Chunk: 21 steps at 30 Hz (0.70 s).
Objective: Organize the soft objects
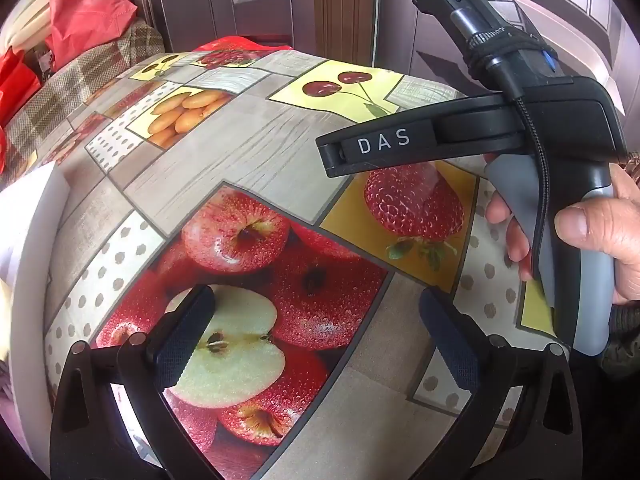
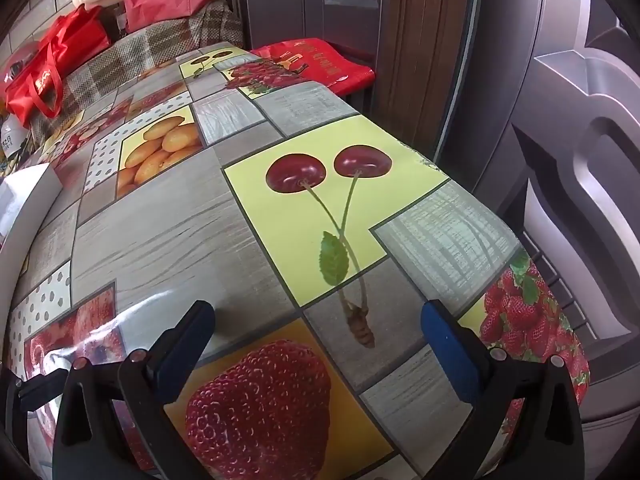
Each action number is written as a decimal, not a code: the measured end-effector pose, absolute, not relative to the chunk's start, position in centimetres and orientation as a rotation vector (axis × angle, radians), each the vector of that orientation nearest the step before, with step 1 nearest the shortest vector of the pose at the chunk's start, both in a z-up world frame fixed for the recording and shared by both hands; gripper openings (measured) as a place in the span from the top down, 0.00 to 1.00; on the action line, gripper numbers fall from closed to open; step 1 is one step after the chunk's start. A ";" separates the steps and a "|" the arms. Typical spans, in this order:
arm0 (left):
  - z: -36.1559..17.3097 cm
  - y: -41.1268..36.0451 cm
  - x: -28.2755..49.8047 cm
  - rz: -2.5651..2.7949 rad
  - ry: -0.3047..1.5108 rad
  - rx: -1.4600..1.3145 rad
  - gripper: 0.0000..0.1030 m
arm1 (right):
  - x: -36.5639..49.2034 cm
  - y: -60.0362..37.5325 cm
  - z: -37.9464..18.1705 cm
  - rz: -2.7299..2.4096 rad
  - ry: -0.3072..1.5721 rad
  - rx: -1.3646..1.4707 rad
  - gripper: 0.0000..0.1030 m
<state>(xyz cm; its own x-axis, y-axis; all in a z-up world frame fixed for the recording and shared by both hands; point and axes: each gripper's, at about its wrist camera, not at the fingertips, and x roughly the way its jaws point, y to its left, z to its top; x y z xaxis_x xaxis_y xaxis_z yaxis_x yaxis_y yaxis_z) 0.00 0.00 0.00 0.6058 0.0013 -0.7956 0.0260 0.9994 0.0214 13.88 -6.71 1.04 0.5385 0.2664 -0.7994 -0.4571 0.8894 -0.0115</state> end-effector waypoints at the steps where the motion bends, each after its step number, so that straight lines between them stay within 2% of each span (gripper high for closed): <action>1: 0.0 0.0 0.0 -0.014 0.920 0.032 0.01 | 13.9 -6.7 1.0 0.438 0.906 -0.232 0.00; 21: 0.0 0.0 0.0 -0.015 0.920 0.031 0.01 | 13.8 -6.3 0.9 0.467 0.910 -0.245 0.00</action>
<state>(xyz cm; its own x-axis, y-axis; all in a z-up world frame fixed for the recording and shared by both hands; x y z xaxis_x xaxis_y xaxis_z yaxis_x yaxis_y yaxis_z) 0.01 0.00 0.00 0.6056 0.0007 -0.7958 0.0261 0.9994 0.0207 13.80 -6.30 0.93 0.5239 0.2838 -0.8031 -0.4867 0.8735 -0.0088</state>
